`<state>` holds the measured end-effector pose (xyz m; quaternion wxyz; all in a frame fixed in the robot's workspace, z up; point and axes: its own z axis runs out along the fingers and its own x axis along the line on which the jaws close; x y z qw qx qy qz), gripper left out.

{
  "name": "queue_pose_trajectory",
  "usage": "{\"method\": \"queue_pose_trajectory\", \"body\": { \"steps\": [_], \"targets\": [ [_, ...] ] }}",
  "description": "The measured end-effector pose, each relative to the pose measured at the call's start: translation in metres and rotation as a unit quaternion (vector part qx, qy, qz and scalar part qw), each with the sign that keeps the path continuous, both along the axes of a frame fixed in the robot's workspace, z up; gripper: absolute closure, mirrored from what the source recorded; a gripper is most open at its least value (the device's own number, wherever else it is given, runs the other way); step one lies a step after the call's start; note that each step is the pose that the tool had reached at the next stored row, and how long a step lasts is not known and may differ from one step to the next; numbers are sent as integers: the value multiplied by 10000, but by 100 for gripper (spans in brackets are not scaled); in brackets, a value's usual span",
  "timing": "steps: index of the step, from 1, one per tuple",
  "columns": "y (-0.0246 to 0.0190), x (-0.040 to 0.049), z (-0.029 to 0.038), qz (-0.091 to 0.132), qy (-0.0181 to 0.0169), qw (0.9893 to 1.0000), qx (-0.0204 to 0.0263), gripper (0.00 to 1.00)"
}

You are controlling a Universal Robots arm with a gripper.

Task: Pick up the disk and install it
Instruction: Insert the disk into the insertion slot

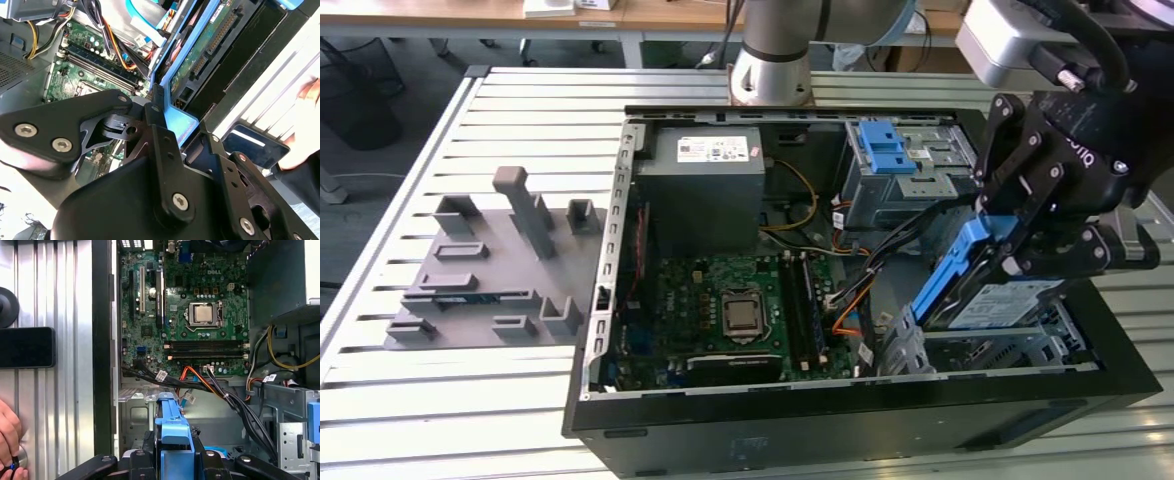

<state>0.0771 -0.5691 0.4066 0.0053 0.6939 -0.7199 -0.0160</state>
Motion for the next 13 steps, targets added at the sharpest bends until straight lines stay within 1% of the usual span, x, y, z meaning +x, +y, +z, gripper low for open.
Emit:
{"method": "queue_pose_trajectory", "body": {
  "steps": [13],
  "targets": [
    [0,0,-65,0,0,10000,0,64]
  ]
}}
